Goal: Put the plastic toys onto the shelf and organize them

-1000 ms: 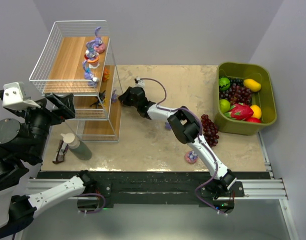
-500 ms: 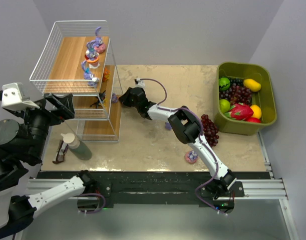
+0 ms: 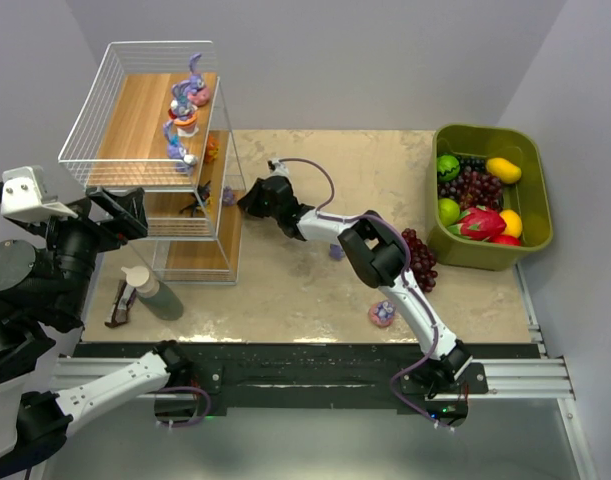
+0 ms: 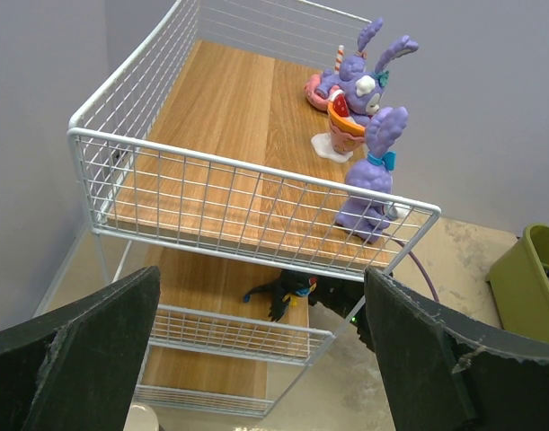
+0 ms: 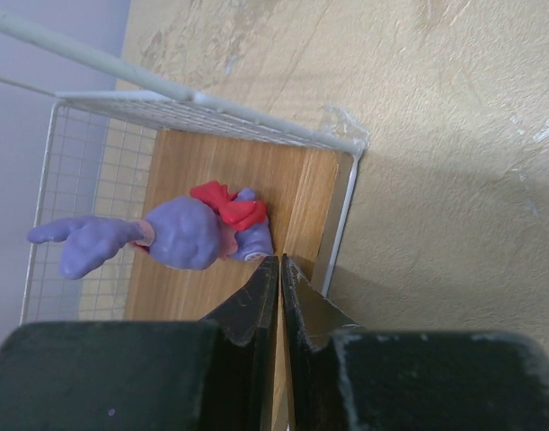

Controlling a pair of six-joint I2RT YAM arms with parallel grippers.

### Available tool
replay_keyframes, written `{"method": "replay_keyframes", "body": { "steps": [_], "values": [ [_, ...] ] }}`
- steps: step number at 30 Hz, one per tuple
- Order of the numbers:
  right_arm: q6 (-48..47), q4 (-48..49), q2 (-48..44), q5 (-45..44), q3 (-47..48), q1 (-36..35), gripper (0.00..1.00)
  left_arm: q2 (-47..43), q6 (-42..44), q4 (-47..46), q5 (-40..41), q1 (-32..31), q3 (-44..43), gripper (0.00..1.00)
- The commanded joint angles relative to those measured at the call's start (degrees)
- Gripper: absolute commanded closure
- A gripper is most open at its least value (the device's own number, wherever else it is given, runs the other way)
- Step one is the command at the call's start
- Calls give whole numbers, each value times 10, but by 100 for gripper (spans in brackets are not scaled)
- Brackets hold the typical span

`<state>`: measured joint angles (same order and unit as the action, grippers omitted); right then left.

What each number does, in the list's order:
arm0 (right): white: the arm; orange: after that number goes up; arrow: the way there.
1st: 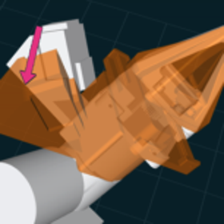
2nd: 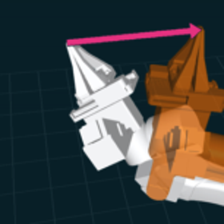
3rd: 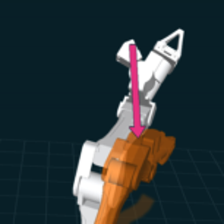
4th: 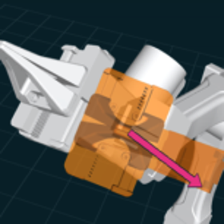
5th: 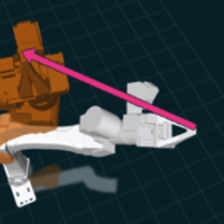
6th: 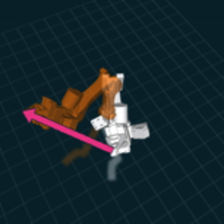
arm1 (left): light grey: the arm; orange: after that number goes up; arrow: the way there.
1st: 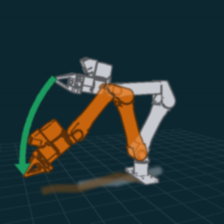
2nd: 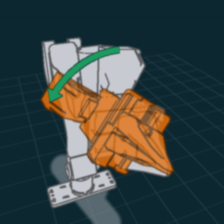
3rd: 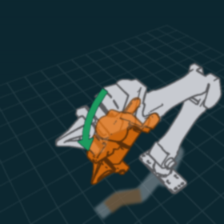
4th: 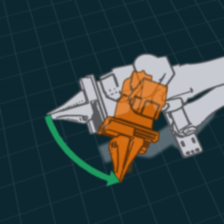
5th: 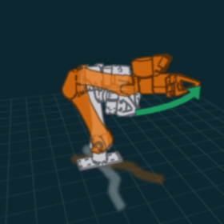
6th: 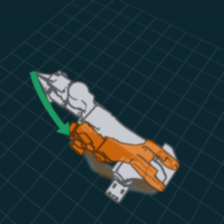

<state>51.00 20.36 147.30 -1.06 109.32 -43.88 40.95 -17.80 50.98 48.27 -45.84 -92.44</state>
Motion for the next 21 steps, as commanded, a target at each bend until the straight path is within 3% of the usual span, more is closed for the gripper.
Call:
{"method": "replay_keyframes", "body": {
  "steps": [1, 21],
  "values": [
    [4, 13, -34, 10, -6, -3, 91, -3, 8, -16, 9, -1, 3, 0],
    [20, -18, 22, 12, 64, -13, 93, 0, 10, -14, 10, -1, -1, 1]
  ]
}}
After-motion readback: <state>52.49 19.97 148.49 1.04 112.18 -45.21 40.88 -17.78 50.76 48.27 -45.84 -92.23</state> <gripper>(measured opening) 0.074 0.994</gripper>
